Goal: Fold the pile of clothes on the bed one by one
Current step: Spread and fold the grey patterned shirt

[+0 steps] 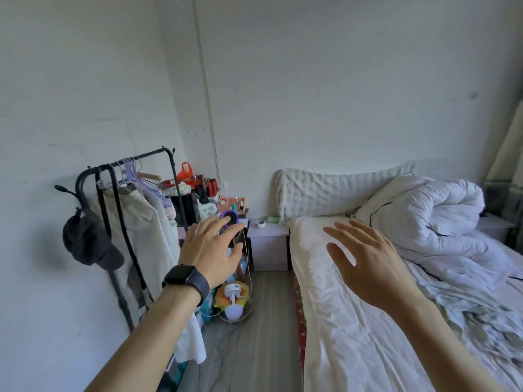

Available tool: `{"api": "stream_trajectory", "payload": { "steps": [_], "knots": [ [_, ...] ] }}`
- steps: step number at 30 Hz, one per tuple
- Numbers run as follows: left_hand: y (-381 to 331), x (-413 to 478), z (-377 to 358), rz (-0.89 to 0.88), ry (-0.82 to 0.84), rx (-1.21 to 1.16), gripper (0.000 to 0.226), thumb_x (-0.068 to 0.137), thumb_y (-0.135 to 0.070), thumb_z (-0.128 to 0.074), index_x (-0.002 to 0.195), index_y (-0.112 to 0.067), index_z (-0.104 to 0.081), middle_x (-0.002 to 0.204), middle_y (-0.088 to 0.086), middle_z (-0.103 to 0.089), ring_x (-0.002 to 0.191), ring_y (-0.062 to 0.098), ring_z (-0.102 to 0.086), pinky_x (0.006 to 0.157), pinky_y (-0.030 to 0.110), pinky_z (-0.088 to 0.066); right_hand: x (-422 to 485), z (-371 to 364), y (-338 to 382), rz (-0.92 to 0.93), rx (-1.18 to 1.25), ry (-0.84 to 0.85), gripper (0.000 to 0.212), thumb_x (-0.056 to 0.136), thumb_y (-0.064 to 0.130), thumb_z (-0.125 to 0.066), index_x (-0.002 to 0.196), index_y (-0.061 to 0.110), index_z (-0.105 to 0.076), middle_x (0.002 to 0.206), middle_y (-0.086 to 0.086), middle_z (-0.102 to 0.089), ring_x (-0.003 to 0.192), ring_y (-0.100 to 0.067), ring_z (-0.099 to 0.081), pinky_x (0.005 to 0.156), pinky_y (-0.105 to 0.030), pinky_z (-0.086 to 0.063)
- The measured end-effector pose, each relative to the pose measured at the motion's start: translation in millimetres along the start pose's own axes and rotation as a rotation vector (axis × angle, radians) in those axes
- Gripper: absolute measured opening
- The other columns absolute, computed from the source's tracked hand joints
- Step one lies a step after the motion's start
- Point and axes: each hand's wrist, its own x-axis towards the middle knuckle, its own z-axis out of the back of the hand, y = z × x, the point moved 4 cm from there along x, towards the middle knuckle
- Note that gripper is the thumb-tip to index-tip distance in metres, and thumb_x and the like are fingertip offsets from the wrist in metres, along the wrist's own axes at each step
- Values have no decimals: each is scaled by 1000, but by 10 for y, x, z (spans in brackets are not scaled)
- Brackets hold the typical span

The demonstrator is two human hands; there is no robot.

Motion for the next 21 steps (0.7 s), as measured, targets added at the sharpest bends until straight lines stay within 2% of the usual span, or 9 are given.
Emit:
{"api": "stream_trajectory", "payload": {
  "steps": [7, 11, 14, 16, 18, 21],
  "knots": [
    [368, 1000, -725, -49, 32, -59, 55, 86, -47, -41, 138, -36, -57, 146, -2, -53, 139, 24, -42, 111, 50, -36, 842, -672, -340, -67, -63, 17, 54, 97, 57, -32, 135, 35, -63, 140, 5, -62, 139, -23, -49, 111, -48, -42],
    [517, 1722, -1243, -105, 66, -76, 54, 92, -50, -39, 144, -38, -48, 153, -4, -44, 144, 21, -33, 115, 49, -30, 1368, -1016, -595, -91, -130, 0, 54, 97, 56, -32, 135, 32, -63, 139, 6, -63, 139, -24, -49, 110, -49, -42],
    [602, 2313, -1566, -155, 61, -124, 62, 87, -52, -30, 146, -39, -46, 155, -4, -41, 146, 21, -30, 118, 48, -26, 1780, -1284, -776, -112, -185, -35, 52, 98, 54, -34, 134, 31, -64, 138, 6, -63, 138, -25, -50, 110, -48, -43],
    [688, 2759, -1813, -198, 69, -139, 60, 89, -52, -31, 146, -40, -45, 156, -6, -39, 147, 21, -28, 119, 48, -23, 2036, -1471, -886, -135, -228, -61, 52, 98, 53, -34, 134, 31, -64, 137, 6, -64, 137, -25, -51, 109, -47, -44],
    [753, 3247, -2053, -241, 72, -176, 55, 92, -51, -36, 145, -40, -47, 155, -5, -41, 146, 22, -31, 118, 49, -25, 2268, -1625, -1014, -177, -264, -96, 50, 98, 52, -36, 134, 31, -65, 136, 5, -65, 135, -26, -52, 106, -46, -42],
    [721, 3897, -2370, -323, 50, -245, 60, 85, -49, -37, 140, -35, -55, 149, -2, -49, 141, 24, -40, 113, 47, -33, 2546, -1809, -1252, -248, -316, -151, 42, 98, 45, -46, 131, 29, -66, 132, 5, -67, 133, -27, -54, 104, -46, -44]
  ]
}}
